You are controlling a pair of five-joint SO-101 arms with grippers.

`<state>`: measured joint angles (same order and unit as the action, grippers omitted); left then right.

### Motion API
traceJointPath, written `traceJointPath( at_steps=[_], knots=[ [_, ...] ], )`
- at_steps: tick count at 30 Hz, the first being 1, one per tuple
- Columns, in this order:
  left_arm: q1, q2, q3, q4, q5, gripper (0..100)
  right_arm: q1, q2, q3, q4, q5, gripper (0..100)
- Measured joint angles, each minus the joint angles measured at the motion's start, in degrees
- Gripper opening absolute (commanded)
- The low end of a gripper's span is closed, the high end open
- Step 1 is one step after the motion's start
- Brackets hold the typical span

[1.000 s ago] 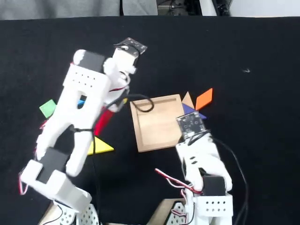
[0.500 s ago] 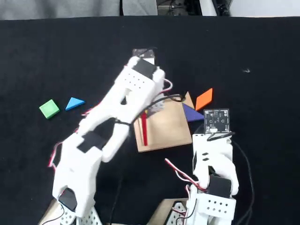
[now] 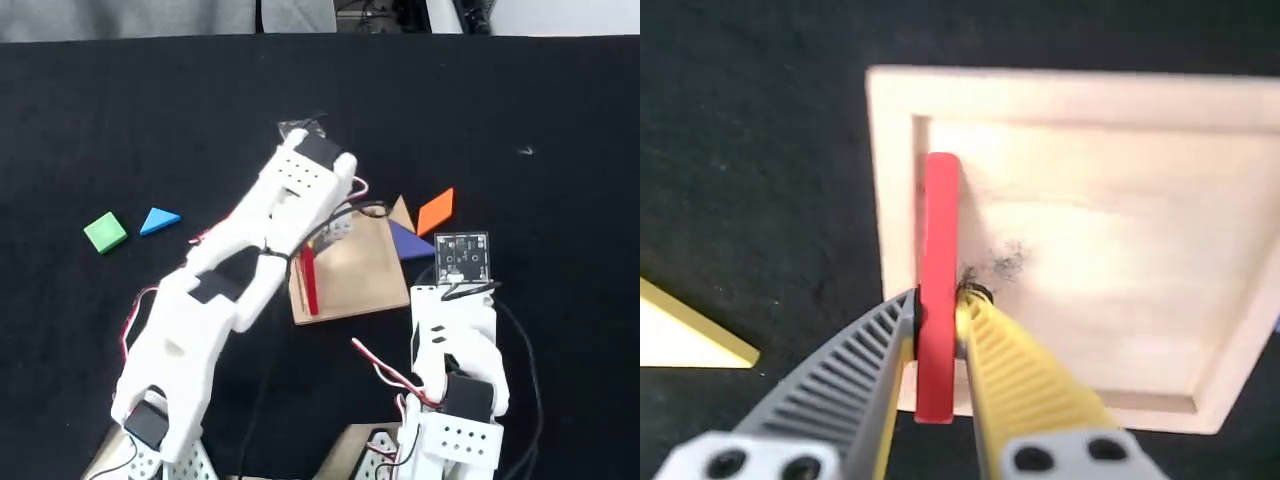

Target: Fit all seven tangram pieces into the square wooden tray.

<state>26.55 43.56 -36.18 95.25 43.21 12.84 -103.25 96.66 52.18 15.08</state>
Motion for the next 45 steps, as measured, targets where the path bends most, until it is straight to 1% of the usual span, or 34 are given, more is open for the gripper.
traceJointPath(
  at_steps=[7, 12, 19, 25, 28, 36, 38, 41, 45],
  knots=[
    [-4.22, 0.00, 0.26, -1.49, -2.11, 3, 0.00, 0.00, 0.00, 0.00, 0.00, 15.5],
    [-4.57, -0.09, 3.34, -3.60, -2.90, 3, 0.00, 0.00, 0.00, 0.00, 0.00, 15.5],
    [-7.03, -0.18, 3.69, -3.60, -12.84, 3, 0.00, 0.00, 0.00, 0.00, -0.09, 15.5],
    [-12.40, -0.18, 3.69, -6.07, -21.27, 3, -1.32, 0.00, 0.00, 0.00, -0.09, 15.5],
    [-14.59, -0.18, 3.69, -6.42, -23.74, 3, -1.85, 0.00, 0.00, 0.09, -0.09, 15.5],
    [-16.44, -0.18, 3.69, -6.51, -24.35, 3, -1.93, 0.00, 0.00, 0.09, -0.09, 15.5],
    [-16.44, -0.18, 3.43, -6.51, -25.85, 3, -1.93, 0.00, 0.00, 0.09, -0.09, 15.5],
    [-16.62, -0.09, 1.67, -4.31, -27.08, 3, -1.93, 0.00, 0.00, 0.09, -0.09, 15.5],
    [-17.32, 0.00, -1.41, 0.62, -27.25, 3, -1.93, 0.00, 0.00, 0.09, -0.09, 15.5]
  ],
)
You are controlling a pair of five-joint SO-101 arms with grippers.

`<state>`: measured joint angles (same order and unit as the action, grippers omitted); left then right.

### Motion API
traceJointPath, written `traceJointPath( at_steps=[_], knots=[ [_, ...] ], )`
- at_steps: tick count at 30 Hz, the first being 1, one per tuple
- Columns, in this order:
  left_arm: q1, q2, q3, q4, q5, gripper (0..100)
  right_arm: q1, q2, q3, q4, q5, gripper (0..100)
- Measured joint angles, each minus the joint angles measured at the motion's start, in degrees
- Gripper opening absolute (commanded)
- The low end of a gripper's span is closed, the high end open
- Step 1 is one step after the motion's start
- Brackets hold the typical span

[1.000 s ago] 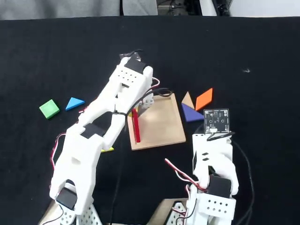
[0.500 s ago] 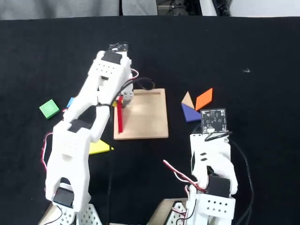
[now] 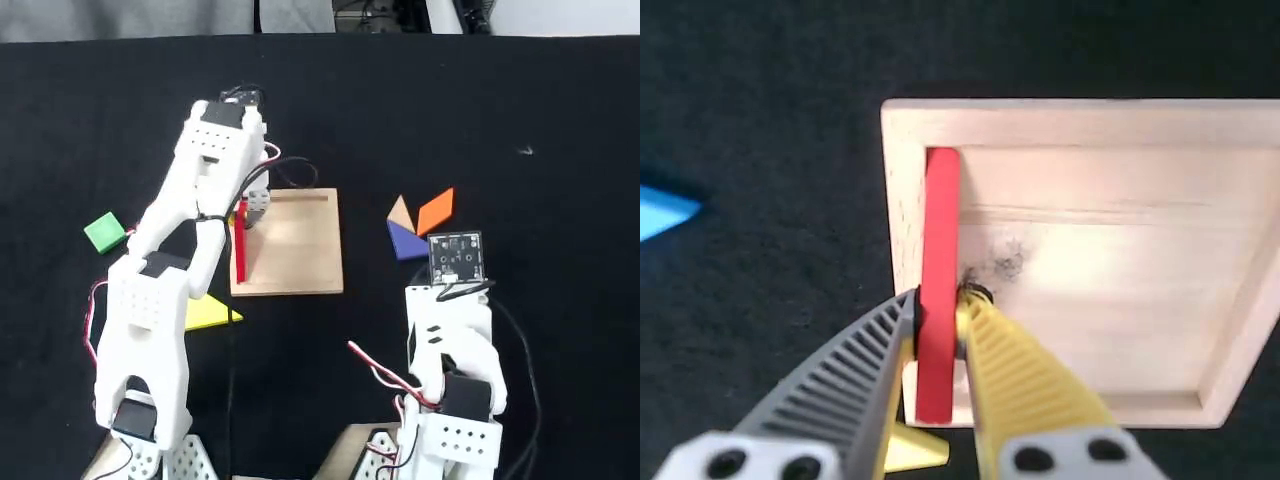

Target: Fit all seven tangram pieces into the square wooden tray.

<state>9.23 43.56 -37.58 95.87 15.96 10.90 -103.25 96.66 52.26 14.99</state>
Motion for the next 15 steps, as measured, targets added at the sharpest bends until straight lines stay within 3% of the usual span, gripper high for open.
traceJointPath(
  at_steps=[15],
  knots=[
    [0.09, 1.23, -3.25, 3.69, 0.00, 11, 0.00, 0.00, 0.00, 0.97, 0.00, 15.5]
  ],
)
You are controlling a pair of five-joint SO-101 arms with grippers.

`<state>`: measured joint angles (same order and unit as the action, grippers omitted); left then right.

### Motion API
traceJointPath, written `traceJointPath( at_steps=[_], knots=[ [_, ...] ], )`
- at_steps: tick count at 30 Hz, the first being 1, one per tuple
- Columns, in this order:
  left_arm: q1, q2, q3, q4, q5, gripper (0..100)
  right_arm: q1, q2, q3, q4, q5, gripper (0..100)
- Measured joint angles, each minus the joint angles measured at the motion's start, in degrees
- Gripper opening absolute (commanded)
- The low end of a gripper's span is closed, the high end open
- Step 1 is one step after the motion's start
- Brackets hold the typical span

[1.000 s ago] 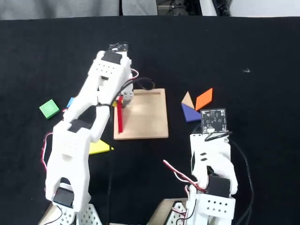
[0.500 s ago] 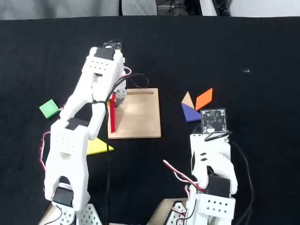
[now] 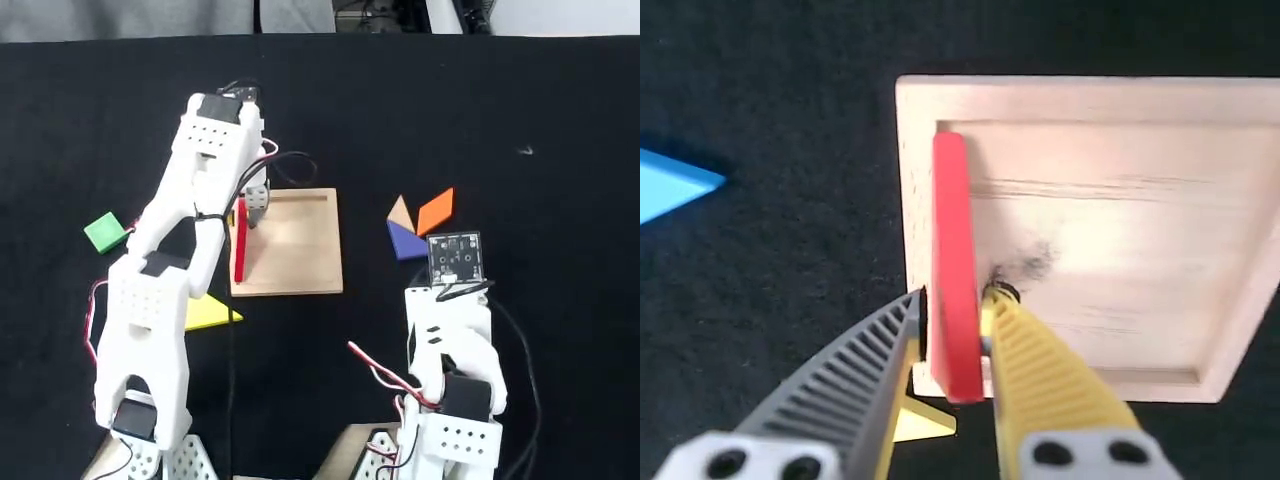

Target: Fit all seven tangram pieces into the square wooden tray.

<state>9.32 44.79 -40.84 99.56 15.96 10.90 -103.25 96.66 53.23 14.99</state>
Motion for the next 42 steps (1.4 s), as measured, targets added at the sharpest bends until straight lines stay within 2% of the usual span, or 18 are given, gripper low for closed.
traceJointPath(
  at_steps=[11, 22, 28, 34, 38, 42],
  knots=[
    [0.79, 1.41, -1.05, 0.35, 0.09, 11, 0.00, 0.00, 0.00, 0.00, 0.00, 15.5],
    [6.86, 0.18, -1.05, 0.35, 0.44, 11, 0.00, 0.00, 0.00, 0.00, 2.02, 15.5],
    [6.77, -3.52, -1.05, 0.35, 0.44, 11, 0.00, 0.00, 0.00, 0.00, 2.02, 15.5],
    [10.90, -3.78, -1.05, 0.35, 0.44, 11, 0.00, 0.00, 0.00, 0.00, 2.02, 15.5],
    [16.00, -2.46, -0.62, 0.35, -4.57, 11, 0.00, 0.00, 0.00, 0.00, 2.02, 15.5],
    [18.55, 4.75, 0.09, 0.26, -8.70, 11, 0.00, 0.00, 0.00, 0.00, 2.02, 15.5]
  ],
)
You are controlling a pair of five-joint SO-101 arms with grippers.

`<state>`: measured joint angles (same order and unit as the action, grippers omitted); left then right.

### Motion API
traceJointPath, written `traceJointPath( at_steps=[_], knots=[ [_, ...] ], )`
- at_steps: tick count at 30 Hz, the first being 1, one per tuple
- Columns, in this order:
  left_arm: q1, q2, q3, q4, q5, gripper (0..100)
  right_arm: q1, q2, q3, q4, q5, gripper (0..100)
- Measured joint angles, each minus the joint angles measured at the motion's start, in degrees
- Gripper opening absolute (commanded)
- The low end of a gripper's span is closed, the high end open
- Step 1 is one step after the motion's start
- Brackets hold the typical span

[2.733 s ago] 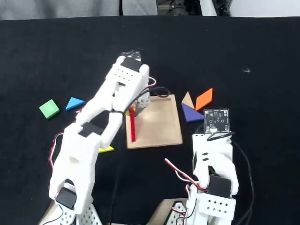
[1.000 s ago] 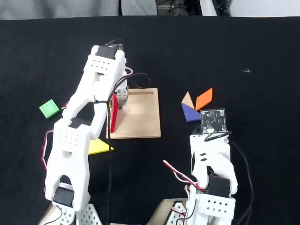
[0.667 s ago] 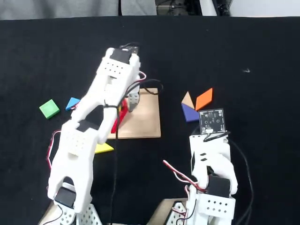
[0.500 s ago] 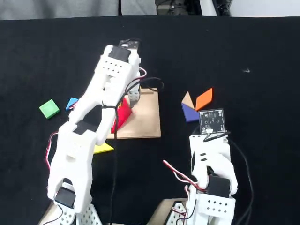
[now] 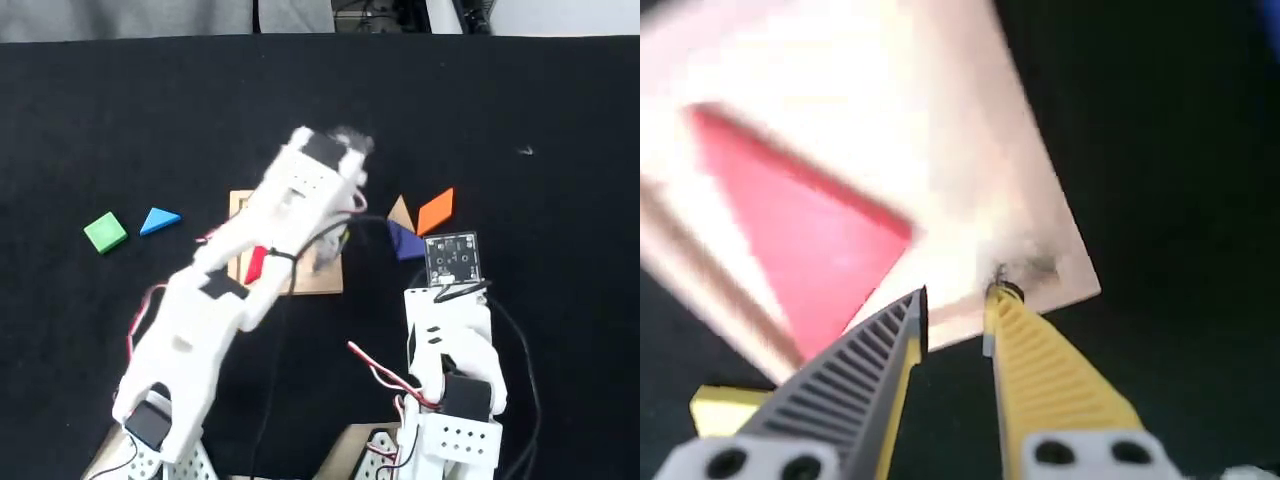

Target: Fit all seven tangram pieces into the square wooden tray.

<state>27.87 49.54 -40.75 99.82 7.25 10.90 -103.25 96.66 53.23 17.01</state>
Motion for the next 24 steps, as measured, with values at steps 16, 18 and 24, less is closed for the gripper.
traceJointPath(
  at_steps=[16, 18, 24],
  knots=[
    [-1.05, 8.62, -6.51, 0.97, -0.62, 11, 0.00, 0.00, 0.00, 0.00, 0.00, 15.5],
    [-1.93, 8.62, -6.51, 0.97, -0.62, 11, 0.00, 0.00, 0.00, 0.00, 0.00, 15.5],
    [-6.07, 9.23, -10.11, 0.97, -0.62, 11, 0.00, 0.00, 0.00, 0.00, 0.00, 15.5]
  ],
)
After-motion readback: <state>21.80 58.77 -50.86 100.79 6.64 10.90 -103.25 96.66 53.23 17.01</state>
